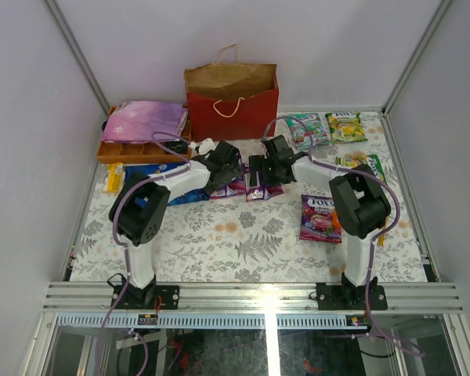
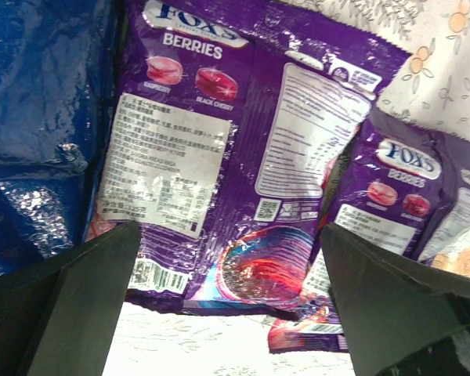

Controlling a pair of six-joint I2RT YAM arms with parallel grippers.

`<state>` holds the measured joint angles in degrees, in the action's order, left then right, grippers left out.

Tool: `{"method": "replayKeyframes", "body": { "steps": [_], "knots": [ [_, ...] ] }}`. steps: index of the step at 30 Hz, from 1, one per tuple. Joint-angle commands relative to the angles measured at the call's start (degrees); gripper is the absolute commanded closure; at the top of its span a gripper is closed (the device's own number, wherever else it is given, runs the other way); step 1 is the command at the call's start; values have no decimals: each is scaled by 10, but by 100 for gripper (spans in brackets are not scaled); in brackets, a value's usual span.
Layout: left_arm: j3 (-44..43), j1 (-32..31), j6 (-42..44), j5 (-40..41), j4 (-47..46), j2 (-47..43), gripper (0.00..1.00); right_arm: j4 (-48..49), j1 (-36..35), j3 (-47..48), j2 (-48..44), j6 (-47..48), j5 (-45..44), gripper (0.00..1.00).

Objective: Take the snacks out of the paper bag

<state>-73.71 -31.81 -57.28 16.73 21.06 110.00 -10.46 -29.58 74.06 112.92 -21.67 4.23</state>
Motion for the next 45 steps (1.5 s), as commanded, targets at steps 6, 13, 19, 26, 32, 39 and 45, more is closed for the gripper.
{"method": "replayKeyframes", "body": {
  "steps": [6, 13, 19, 26, 32, 39, 45],
  "knots": [
    [37, 2, 81, 60, 21, -50, 0, -4, 25, -12, -110, 45, -3, 1],
    [132, -12, 256, -63, -132, -231, 0, -68, 46, -166, -355, 16, -66, 1],
    [173, -33, 287, -105, -127, -312, 0, -102, 46, -315, -451, -45, -106, 1],
    [256, -39, 266, -166, -142, -386, 0, -89, 48, -391, -436, -44, -172, 1],
    [287, -39, 270, -163, -120, -453, 0, -44, 49, -398, -397, -65, -138, 1],
    [295, -39, 281, -155, -100, -472, 0, 63, 49, -393, -326, -72, -54, 3],
    [302, -39, 277, -165, -99, -470, 0, 80, 52, -306, -236, 4, -63, 3]
  ]
}}
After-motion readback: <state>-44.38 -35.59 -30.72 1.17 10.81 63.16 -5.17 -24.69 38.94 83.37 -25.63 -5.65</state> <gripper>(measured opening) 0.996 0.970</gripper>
